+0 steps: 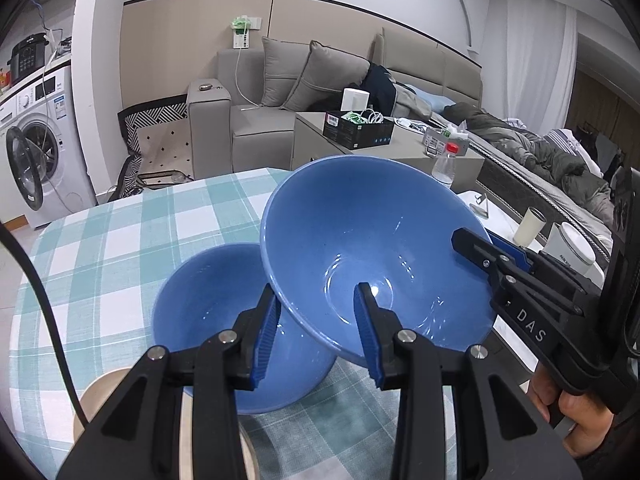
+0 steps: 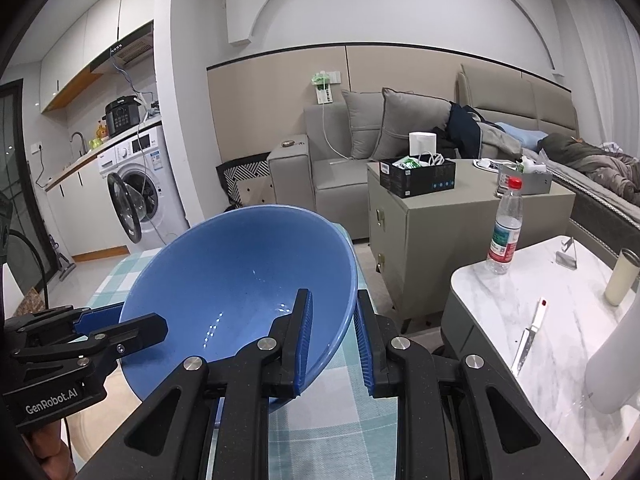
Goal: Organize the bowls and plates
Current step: 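Lift the held blue bowls with both tools and carry them over the other bowls, then lower the held blue bowls into the bowls below with both tools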
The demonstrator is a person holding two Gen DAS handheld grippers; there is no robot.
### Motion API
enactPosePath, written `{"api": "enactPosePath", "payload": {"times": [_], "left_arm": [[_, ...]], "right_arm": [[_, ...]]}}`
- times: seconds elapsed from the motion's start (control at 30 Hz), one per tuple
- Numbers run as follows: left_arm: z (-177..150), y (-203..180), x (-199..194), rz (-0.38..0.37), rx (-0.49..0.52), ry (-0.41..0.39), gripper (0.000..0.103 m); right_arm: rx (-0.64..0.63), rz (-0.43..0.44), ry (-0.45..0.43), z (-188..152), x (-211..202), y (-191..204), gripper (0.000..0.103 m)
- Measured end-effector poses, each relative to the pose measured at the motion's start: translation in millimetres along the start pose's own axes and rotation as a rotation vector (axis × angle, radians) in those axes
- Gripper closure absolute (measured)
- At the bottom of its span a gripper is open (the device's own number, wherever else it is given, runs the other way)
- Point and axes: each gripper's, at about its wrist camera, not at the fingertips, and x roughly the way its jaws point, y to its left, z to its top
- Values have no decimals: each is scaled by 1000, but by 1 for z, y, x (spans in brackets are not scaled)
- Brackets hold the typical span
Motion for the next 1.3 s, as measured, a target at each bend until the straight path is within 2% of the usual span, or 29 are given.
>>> {"api": "enactPosePath", "payload": {"times": [0.77,1.3], "left_arm": [[-7,41,-19,66,-52,-26,66],[-20,71,-13,104,-106,-13,66]], "right_arm": [[-38,83,-30,-5,11,43,82],[-82,121,14,-20,36,70,82]]}}
